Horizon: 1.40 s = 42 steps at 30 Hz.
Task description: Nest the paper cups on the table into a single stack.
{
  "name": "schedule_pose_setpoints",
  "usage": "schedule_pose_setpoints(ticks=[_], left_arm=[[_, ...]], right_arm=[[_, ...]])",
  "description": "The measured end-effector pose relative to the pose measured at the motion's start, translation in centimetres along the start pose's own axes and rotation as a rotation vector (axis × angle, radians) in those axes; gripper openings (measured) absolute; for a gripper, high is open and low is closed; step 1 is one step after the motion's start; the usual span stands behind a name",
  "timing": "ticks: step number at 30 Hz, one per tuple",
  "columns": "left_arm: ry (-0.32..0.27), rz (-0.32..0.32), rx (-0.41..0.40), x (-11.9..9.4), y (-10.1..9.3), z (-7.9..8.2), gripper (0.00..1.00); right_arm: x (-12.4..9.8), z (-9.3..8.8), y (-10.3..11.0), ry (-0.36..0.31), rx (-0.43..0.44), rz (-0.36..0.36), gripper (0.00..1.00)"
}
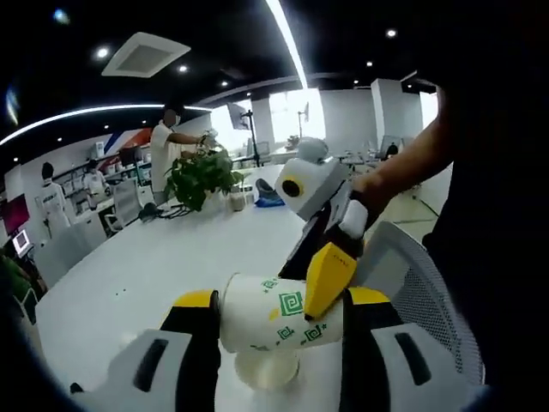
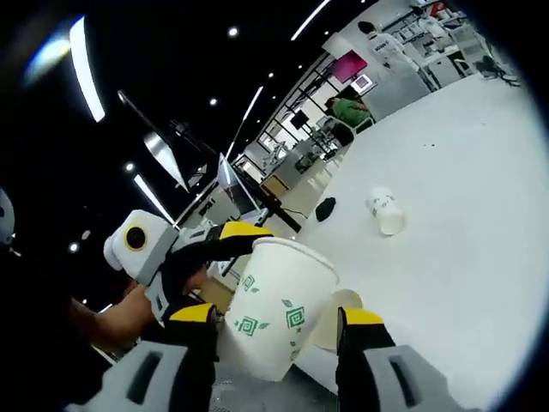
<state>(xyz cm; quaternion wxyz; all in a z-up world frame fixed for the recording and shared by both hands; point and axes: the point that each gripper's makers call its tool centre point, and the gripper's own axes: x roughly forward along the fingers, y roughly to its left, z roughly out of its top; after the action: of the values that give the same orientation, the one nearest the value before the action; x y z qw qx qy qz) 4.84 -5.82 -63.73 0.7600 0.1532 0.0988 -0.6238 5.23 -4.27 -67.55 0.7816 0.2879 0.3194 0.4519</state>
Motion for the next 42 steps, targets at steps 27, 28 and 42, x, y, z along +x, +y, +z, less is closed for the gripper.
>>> schedule_pose_setpoints(ticks=[27,28,42], left_arm=[[0.065,-0.055,0.055,1.1,-0.5,-1.0,0.47],[0.066,-0.057,0.054,1.0,-0.4,-1.0,0.47],[0.064,-0.184,-0.124,-0.4,0.3,-0.4,0.22]], right_arm=[[-0.4,-1.0,-1.6,0.002,0.014,-0.044,0.37],[-0.4,-1.0,-1.7,0.001,0.015,-0.044,0.37],[-0.4,-1.5,-1.0,0.008,-0.145,-0.027,0.37]])
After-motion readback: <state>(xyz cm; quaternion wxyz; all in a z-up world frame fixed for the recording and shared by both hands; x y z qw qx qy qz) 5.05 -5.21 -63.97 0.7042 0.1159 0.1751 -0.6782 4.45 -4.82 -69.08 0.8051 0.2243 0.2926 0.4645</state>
